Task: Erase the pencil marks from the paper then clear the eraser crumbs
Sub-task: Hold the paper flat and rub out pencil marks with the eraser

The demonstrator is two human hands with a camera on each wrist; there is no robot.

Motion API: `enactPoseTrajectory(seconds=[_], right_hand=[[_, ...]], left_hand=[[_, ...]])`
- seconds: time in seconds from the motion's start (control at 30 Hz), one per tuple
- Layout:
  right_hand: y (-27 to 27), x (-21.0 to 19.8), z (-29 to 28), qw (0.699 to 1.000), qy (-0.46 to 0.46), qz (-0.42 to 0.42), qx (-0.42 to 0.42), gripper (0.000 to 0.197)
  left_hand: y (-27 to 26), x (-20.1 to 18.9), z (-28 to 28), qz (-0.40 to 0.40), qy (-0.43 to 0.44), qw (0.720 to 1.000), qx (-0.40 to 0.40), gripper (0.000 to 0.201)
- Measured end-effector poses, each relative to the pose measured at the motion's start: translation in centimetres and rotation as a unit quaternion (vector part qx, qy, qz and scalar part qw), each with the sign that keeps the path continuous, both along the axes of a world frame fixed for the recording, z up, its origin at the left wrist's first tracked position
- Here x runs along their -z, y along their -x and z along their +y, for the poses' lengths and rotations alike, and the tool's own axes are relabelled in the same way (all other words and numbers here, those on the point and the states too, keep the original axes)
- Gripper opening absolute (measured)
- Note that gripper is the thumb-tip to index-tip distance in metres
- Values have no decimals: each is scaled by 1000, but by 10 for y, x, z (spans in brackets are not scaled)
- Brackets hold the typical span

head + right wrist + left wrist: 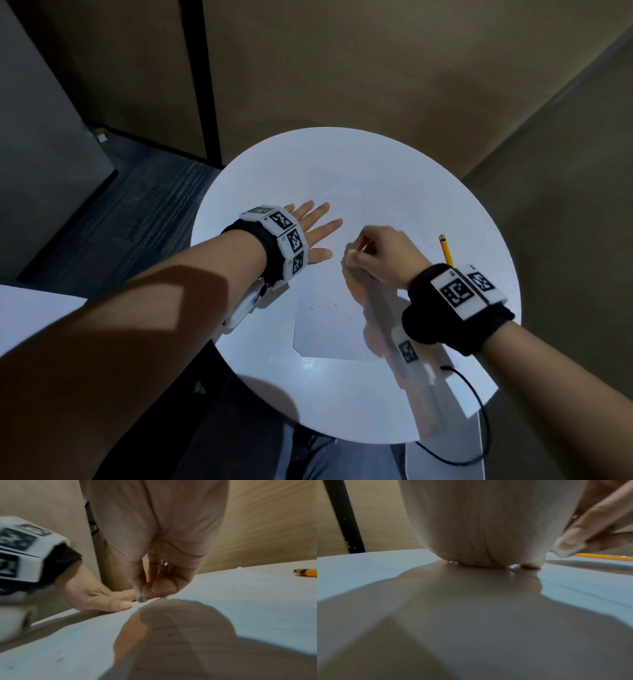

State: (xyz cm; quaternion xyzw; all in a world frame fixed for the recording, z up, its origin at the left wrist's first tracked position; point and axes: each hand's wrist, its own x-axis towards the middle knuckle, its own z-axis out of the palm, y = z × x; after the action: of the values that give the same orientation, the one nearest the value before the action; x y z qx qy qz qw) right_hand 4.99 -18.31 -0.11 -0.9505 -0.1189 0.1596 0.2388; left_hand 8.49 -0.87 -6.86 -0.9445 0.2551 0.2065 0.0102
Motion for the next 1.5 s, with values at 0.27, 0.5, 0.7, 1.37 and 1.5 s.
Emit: enactPoseTrajectory(seconds=[0.27, 0.5, 0.7, 1.37, 1.5], right_hand=[[11, -4, 1, 994, 47, 53, -83, 28], [16, 5, 8, 999, 11, 1, -44, 22], [2, -2, 12, 999, 19, 17, -30, 19], [7, 2, 17, 998, 31, 20, -47, 19], [12, 11, 22, 999, 4, -31, 6, 12]], left_hand=[[1, 1, 1, -2, 3, 1000, 1, 63], [2, -1, -1, 0, 6, 1000, -1, 63], [2, -5, -2, 0, -3, 1000, 1, 63], [2, -2, 0, -8, -7, 1000, 4, 63], [4, -5, -2, -3, -13, 1000, 4, 63]])
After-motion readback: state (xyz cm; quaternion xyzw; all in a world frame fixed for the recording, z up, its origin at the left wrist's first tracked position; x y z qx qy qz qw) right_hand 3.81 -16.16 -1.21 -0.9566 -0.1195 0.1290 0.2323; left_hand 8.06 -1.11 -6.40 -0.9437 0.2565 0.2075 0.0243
